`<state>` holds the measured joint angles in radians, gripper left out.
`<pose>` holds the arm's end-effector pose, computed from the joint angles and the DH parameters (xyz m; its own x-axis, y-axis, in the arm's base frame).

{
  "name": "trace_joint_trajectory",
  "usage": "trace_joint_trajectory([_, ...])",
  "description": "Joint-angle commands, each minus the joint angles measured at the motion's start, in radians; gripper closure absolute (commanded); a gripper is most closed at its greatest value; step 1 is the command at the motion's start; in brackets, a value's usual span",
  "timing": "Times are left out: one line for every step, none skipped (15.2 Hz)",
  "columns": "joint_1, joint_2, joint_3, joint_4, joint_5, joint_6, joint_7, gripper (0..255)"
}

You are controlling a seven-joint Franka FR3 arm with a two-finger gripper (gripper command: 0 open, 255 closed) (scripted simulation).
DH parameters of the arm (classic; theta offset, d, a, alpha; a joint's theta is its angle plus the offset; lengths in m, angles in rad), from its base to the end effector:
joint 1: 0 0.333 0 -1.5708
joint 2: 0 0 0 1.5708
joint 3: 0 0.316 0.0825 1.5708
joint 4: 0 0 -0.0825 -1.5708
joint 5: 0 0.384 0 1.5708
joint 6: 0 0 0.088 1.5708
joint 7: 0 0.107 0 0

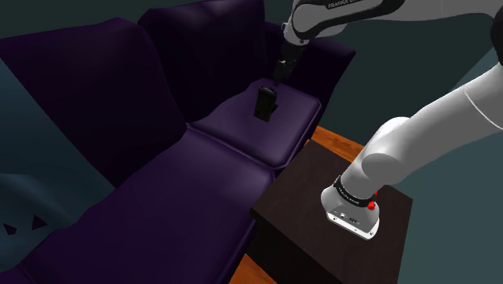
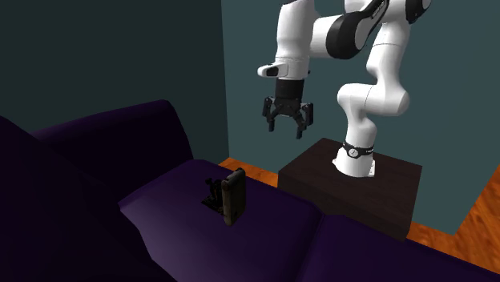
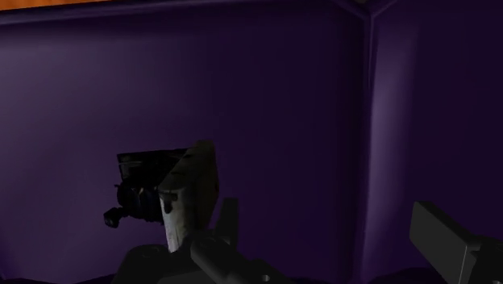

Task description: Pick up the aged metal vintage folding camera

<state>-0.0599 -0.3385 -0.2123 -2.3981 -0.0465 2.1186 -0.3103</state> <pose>0.4280 -0.1245 0.4458 0.9957 0.0706 0.0594 0.0715 -0.9974 -0.0115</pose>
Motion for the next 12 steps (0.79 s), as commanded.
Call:
trace_joint_trajectory([-0.002, 0.083, -0.025, 0.033, 0.008, 0.051, -0.038, 0])
trace_joint_trajectory([-0.004, 0.119, -0.035, 0.047, 0.013, 0.073, -0.056, 0])
trace_joint_trajectory([-0.005, 0.155, -0.045, 0.062, 0.021, 0.095, -0.074, 0])
trace_joint_trajectory([-0.007, 0.193, -0.054, 0.078, 0.029, 0.115, -0.093, 0])
trace_joint_trajectory([-0.009, 0.230, -0.062, 0.095, 0.039, 0.134, -0.112, 0])
trace_joint_trajectory([-0.011, 0.268, -0.070, 0.114, 0.050, 0.153, -0.131, 0])
trace_joint_trajectory([-0.014, 0.307, -0.076, 0.134, 0.063, 0.170, -0.151, 0])
trace_joint_trajectory([-0.018, 0.345, -0.082, 0.156, 0.076, 0.186, -0.172, 0])
trace_joint_trajectory([-0.023, 0.384, -0.086, 0.179, 0.091, 0.200, -0.192, 0])
trace_joint_trajectory([-0.028, 0.423, -0.090, 0.203, 0.106, 0.213, -0.212, 0])
trace_joint_trajectory([-0.035, 0.462, -0.092, 0.228, 0.122, 0.225, -0.233, 0])
trace_joint_trajectory([-0.042, 0.501, -0.092, 0.255, 0.137, 0.236, -0.252, 0])
